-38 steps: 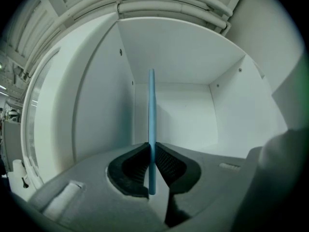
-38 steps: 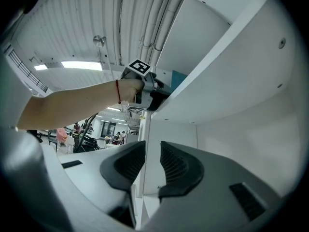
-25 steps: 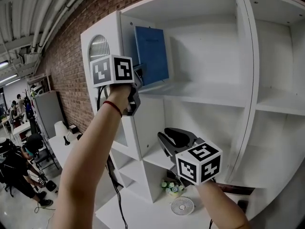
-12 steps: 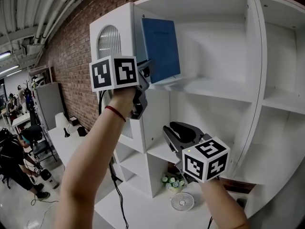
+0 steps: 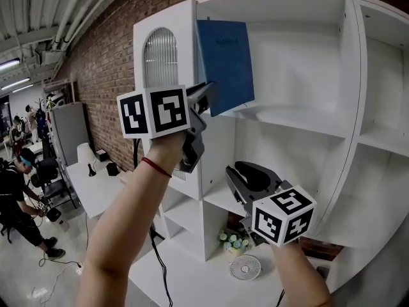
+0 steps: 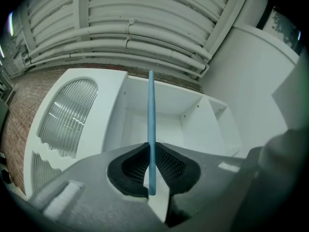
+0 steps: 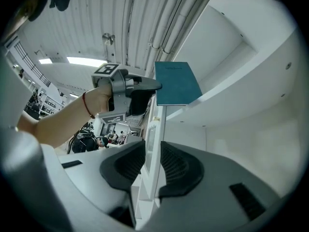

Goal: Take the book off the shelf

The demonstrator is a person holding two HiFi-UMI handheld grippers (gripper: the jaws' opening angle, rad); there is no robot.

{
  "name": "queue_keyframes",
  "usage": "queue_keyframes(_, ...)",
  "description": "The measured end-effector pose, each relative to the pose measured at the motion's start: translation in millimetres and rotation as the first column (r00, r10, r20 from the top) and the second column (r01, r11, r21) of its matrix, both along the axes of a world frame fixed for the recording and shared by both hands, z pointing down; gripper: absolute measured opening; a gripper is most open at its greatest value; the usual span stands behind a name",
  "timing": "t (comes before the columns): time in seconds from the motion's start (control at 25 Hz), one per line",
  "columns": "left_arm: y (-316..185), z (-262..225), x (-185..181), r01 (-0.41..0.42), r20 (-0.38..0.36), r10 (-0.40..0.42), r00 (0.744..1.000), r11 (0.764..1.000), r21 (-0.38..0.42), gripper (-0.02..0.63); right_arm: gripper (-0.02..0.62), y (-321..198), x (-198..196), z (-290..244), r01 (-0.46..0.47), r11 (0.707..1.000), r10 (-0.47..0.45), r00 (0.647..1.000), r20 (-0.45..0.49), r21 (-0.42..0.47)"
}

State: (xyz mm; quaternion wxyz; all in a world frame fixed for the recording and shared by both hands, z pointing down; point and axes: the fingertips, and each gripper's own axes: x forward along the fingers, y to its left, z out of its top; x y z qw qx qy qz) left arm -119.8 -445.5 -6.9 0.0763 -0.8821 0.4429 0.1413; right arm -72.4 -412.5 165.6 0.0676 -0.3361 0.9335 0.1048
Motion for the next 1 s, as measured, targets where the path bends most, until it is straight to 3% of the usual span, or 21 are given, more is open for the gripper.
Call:
queue_keyframes(0.6,63,38,-18,-0.063,-0.070,0.067,0.995,0.996,0.058,0.043,0.095,32,13,-1,-0.039,0.998,0.038,0.999,0.023,0.056)
queue_keyframes(1.0,99,61,-41,-0.083,-0.126,0.092,0.988,0.994,0.070,0.043,0.095,45,10,8,-0.022,0.999,0.020,0.999,0.043,0.046)
